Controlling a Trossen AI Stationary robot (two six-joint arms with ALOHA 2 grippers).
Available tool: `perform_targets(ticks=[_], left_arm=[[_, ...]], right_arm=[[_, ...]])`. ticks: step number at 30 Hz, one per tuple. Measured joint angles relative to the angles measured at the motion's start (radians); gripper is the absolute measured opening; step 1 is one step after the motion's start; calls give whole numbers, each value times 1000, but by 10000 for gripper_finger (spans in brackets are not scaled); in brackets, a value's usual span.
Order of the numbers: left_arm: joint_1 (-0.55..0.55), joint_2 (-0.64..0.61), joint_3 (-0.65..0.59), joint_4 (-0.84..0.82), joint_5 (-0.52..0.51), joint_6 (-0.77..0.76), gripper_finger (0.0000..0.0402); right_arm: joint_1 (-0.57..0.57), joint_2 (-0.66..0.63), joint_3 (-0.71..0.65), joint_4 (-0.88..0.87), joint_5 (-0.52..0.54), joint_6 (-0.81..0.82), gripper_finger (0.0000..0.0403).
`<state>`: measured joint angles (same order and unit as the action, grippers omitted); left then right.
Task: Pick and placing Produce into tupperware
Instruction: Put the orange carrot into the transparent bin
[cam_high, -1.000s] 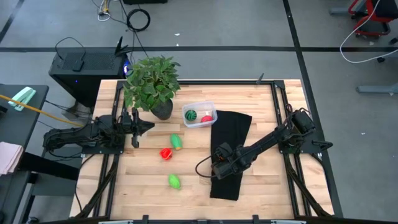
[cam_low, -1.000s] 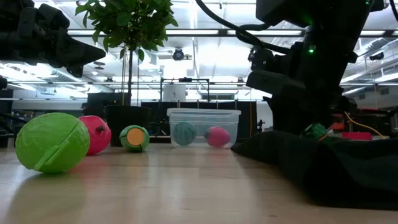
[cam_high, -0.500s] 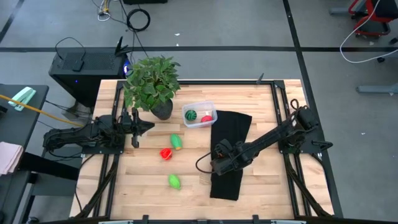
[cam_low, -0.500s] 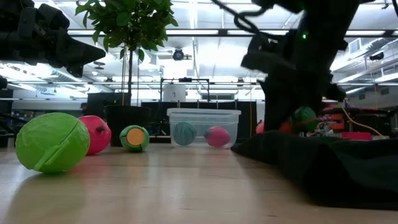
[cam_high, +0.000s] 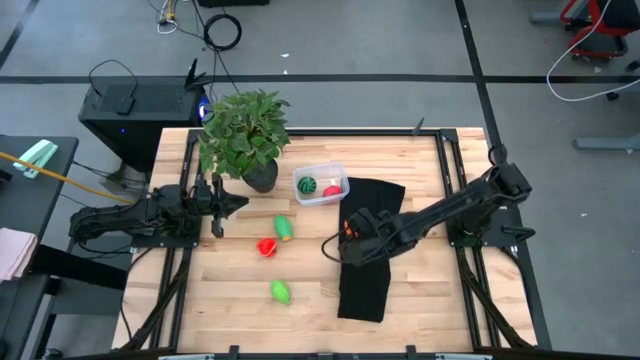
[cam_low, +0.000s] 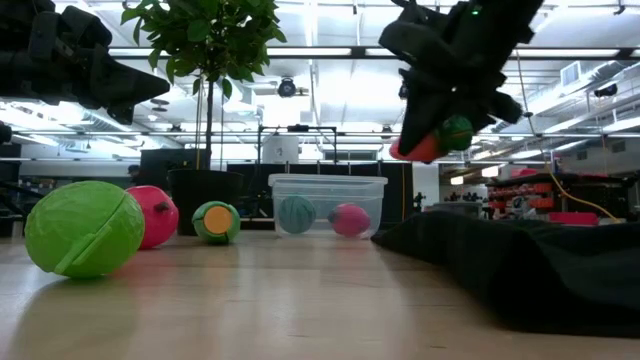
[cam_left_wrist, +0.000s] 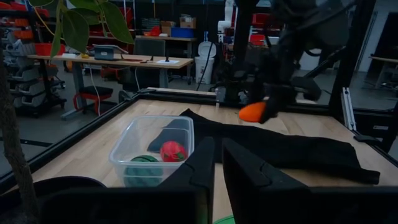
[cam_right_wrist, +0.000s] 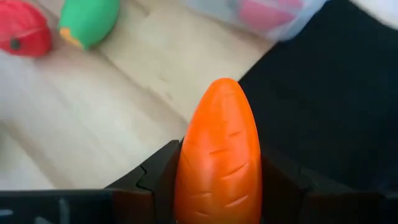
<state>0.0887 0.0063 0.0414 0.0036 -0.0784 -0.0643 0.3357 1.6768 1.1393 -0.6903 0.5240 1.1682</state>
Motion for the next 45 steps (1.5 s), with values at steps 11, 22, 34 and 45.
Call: perform_targets(ticks=[11,22,34,45], left_arm=[[0,0,0,0,0,0,35],[0,0,0,0,0,0,36],[0,0,0,0,0,8,40],[0,0,0,0,0,8,30]], right_arm=[[-150,-53,0,16,-51,-190,184],[-342,-95,0,180,-181,-430,184],[-505,-103,1,269,-345,-625,183],[-647,-102,27,278,-385,-824,183]])
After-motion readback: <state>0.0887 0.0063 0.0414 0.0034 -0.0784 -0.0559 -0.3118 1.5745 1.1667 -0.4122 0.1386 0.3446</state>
